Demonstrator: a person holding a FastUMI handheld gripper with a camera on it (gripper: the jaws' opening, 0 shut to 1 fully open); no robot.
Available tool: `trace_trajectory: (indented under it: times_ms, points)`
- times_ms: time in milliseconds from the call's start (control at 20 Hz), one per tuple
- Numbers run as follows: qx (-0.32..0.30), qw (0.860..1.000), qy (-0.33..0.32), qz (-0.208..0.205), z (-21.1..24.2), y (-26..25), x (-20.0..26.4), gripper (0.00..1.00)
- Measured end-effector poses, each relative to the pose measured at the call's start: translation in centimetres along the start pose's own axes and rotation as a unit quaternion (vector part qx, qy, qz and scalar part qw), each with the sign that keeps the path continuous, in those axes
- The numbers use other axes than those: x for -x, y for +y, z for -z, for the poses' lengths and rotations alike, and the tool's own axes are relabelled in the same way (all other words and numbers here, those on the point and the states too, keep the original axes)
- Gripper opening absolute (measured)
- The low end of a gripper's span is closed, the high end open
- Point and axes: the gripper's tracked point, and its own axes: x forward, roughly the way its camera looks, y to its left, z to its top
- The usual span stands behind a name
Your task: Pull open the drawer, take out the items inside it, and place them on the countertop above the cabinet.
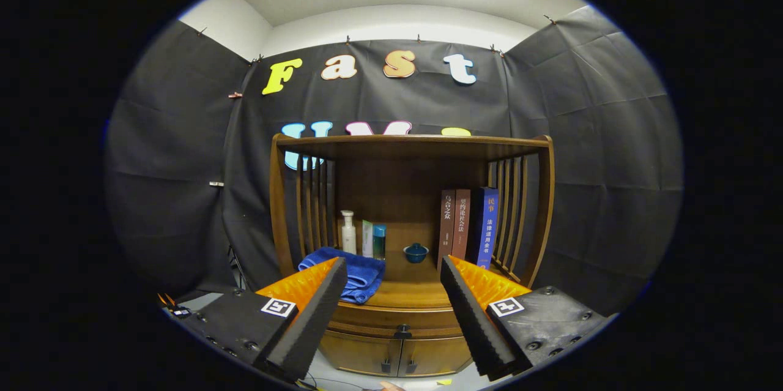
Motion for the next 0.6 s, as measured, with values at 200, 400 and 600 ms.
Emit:
trace_trajectory:
  times_ms: [200, 400, 600]
  points:
    - [-0.001, 1.000, 0.011, 0.002, 1.6, -0.5, -0.7, 0.99]
    - [-0.012, 0.999, 0.035, 0.008, 5.6, -1.0, -1.9, 0.99]
    - [-0.020, 0.998, 0.054, 0.006, 10.1, -0.6, -3.2, 0.99]
